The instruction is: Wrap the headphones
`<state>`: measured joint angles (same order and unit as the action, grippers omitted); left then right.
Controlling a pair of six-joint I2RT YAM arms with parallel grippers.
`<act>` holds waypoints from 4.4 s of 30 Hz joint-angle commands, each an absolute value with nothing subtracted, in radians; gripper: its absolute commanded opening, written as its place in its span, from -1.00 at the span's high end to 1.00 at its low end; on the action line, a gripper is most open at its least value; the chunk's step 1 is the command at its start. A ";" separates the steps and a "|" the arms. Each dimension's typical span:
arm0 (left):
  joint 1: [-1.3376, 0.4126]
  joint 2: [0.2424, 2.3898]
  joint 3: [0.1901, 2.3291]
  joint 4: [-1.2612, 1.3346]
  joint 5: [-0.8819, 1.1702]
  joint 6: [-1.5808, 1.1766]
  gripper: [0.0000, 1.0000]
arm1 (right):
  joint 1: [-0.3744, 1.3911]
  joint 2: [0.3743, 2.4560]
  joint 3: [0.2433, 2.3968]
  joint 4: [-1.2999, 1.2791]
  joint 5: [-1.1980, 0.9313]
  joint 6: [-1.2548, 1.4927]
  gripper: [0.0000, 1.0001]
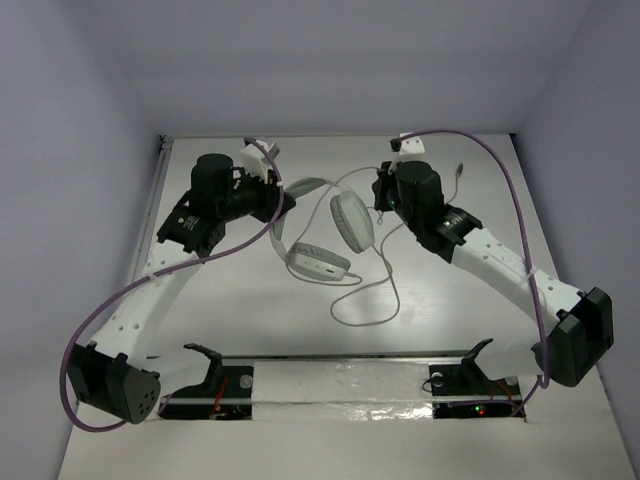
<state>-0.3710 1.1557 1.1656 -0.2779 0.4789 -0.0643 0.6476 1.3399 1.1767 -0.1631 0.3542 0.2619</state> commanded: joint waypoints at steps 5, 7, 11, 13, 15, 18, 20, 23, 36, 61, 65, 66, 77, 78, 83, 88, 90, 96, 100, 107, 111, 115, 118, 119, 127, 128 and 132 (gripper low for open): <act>-0.313 1.079 1.193 -0.183 0.541 -0.127 1.00 | 0.623 1.336 1.169 -0.071 0.325 0.282 1.00; -0.301 1.074 1.195 -0.183 0.557 -0.130 1.00 | 0.597 1.324 1.135 -0.057 0.321 0.302 1.00; -0.290 1.065 1.172 -0.160 0.598 -0.146 1.00 | 0.520 1.315 1.123 -0.063 0.302 0.342 1.00; -0.281 1.057 1.155 -0.141 0.609 -0.158 1.00 | 0.509 1.298 1.114 -0.052 0.278 0.357 1.00; -0.281 1.060 1.157 -0.135 0.620 -0.164 1.00 | 0.509 1.296 1.103 -0.041 0.252 0.359 1.00; -0.256 1.062 1.160 -0.101 0.636 -0.198 1.00 | 0.509 1.312 1.085 -0.026 0.200 0.373 1.00; -0.246 1.065 1.151 -0.046 0.678 -0.245 1.00 | 0.509 1.301 1.036 0.035 0.122 0.388 1.00; -0.245 1.074 1.143 -0.009 0.704 -0.294 1.00 | 0.509 1.301 1.009 0.069 0.069 0.394 1.00; -0.245 1.101 1.158 0.095 0.743 -0.500 1.00 | 0.518 1.420 0.930 0.451 -0.244 0.474 0.42; -0.236 1.132 1.295 0.064 0.375 -0.716 1.00 | 0.725 1.867 0.896 1.117 -0.635 0.716 0.25; -0.236 1.111 1.258 0.097 0.206 -0.776 1.00 | 0.785 1.884 0.845 1.227 -0.661 0.800 0.24; -0.236 1.111 1.249 0.104 0.146 -0.807 1.00 | 0.795 1.887 0.835 1.294 -0.669 0.824 0.24; -0.236 1.112 1.160 0.146 -0.139 -0.848 1.00 | 0.958 1.856 0.765 1.539 -0.750 1.014 0.26; -0.236 1.111 1.155 0.143 -0.178 -0.850 1.00 | 0.974 1.850 0.764 1.513 -0.747 1.011 0.27; -0.236 1.123 1.152 0.132 -0.293 -0.825 1.00 | 1.060 1.754 0.723 1.373 -0.692 0.936 0.30; -0.236 1.146 1.204 0.088 -0.412 -0.694 1.00 | 1.106 1.611 0.632 1.204 -0.643 0.851 0.33; -0.236 1.164 1.221 0.072 -0.423 -0.655 1.00 | 1.106 1.545 0.612 1.195 -0.646 0.850 0.37; -0.236 1.195 1.261 0.011 -0.367 -0.568 1.00 | 1.115 1.410 0.601 1.137 -0.643 0.851 0.57; -0.236 1.250 1.338 -0.093 -0.268 -0.531 1.00 | 1.115 1.299 0.643 0.925 -0.595 0.730 0.69; -0.293 1.262 1.295 -0.087 -0.460 -0.442 1.00 | 1.115 1.175 0.781 0.622 -0.606 0.664 0.74; -0.405 1.282 1.263 -0.115 -0.580 -0.364 1.00 | 1.115 1.121 0.880 0.436 -0.504 0.634 0.63; -0.538 1.310 1.238 -0.138 -0.662 -0.318 1.00 | 1.115 1.135 1.034 0.252 -0.391 0.560 0.63; -0.566 1.313 1.230 -0.179 -0.654 -0.301 1.00 | 1.115 1.163 1.158 0.095 -0.283 0.471 0.64; -0.589 1.307 1.221 -0.192 -0.653 -0.293 1.00 | 1.100 1.175 1.176 0.071 -0.241 0.441 0.65; -0.629 1.235 1.154 -0.256 -0.536 -0.226 1.00 | 1.004 1.209 1.258 -0.153 -0.058 0.336 0.77; -0.629 1.221 1.151 -0.267 -0.516 -0.219 1.00 | 0.987 1.207 1.255 -0.158 -0.017 0.328 0.79; -0.629 1.184 1.131 -0.290 -0.393 -0.193 1.00 | 0.905 1.210 1.246 -0.175 0.031 0.319 0.84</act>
